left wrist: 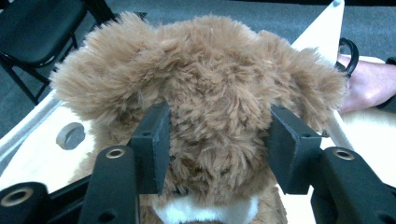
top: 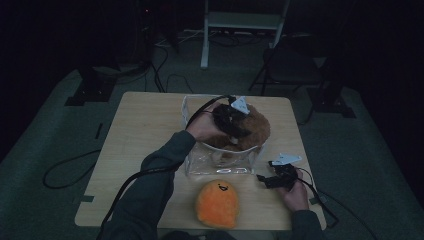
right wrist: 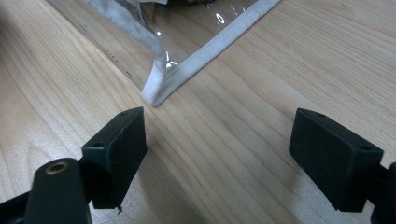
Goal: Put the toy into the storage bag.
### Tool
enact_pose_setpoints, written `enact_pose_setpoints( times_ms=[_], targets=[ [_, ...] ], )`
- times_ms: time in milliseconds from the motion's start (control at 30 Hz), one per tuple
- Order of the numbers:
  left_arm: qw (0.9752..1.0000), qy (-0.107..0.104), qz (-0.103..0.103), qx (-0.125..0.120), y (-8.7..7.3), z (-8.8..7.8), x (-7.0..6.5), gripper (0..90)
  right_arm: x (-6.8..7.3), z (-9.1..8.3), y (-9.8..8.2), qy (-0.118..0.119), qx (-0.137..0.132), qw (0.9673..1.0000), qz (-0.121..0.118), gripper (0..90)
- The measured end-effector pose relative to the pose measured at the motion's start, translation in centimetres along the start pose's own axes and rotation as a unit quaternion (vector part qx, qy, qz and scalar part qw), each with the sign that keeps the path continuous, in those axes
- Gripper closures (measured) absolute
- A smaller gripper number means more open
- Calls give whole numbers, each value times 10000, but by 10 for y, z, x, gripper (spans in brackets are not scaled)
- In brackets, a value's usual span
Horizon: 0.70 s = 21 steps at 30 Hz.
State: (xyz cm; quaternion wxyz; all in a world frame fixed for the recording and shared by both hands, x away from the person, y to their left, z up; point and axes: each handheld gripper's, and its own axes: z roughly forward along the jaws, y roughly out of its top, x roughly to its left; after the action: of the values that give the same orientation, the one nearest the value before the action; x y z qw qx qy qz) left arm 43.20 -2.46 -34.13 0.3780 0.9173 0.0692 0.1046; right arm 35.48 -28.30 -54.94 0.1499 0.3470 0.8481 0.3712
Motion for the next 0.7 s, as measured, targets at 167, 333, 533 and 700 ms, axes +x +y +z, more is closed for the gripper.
enact_pose_setpoints(
  times_ms=[167, 333, 533, 700],
  targets=[
    [9998, 40, -110, -149, -1, -7, 3, 432, 0, 0, 0, 1, 0, 10000, -1, 183],
    [9995, 17, -196, -242, -3, -14, 4, 435, 0, 0, 0, 1, 0, 10000, -1, 183],
    [9989, -16, -243, -399, -4, -23, 4, 444, 0, 0, 0, 0, 0, 10000, 0, 183],
    [9983, -6, -296, -509, -6, -31, 3, 440, 0, 0, 0, 0, 4, 10000, -4, 183]
  ],
)
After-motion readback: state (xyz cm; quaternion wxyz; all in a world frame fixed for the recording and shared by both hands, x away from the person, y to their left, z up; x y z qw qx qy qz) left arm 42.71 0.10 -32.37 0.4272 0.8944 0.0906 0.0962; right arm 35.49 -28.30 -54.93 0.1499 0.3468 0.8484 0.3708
